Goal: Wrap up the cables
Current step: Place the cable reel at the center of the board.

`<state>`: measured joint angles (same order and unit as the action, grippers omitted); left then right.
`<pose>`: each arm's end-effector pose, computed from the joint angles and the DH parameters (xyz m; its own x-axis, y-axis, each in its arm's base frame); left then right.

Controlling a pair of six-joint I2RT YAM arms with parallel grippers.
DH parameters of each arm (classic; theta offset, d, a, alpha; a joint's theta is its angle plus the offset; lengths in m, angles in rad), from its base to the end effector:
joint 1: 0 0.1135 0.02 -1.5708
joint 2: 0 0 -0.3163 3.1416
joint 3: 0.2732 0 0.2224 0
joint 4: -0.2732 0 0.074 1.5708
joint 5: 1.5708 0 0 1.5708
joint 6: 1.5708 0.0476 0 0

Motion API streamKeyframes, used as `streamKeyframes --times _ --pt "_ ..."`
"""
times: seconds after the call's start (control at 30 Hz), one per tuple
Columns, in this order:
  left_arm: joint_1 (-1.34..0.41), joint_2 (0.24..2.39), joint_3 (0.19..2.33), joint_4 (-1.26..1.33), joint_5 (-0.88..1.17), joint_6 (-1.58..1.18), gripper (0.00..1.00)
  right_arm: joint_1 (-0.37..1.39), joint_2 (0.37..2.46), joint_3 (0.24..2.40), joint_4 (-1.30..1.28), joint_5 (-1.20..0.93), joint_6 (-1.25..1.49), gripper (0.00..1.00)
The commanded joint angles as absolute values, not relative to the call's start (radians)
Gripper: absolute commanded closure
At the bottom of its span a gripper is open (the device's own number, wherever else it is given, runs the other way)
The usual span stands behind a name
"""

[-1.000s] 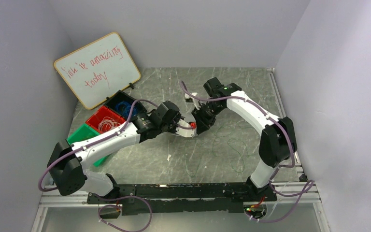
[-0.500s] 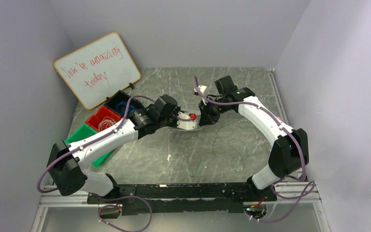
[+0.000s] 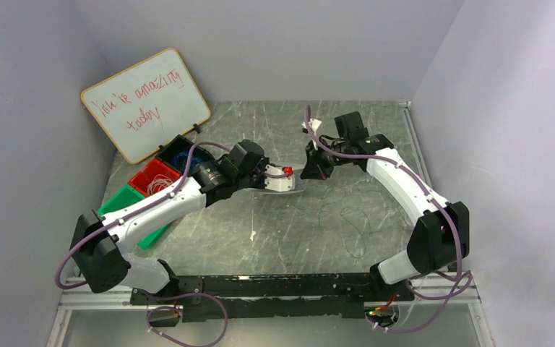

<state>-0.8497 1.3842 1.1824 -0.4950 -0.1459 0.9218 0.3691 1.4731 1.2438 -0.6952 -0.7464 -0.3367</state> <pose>0.1874 -0.2027 0.3625 0.2773 0.8784 -0.3892 0.7422 0.0614 0.6674 0.2466 0.1301 0.3511 -0.4893 -0.4493 -0.7475 -0.8559 0.4119 0.3127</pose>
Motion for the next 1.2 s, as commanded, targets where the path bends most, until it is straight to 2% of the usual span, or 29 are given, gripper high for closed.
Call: streamKeyframes --times 0.0,1.17 --pt "-0.853 1.344 1.241 -0.431 -0.106 0.904 0.98 0.363 1.437 1.232 -0.610 -0.762 -0.315 0.95" --pt "-0.852 1.386 1.268 -0.453 -0.108 0.887 0.98 0.459 1.430 1.210 -0.592 -0.618 -0.329 0.95"
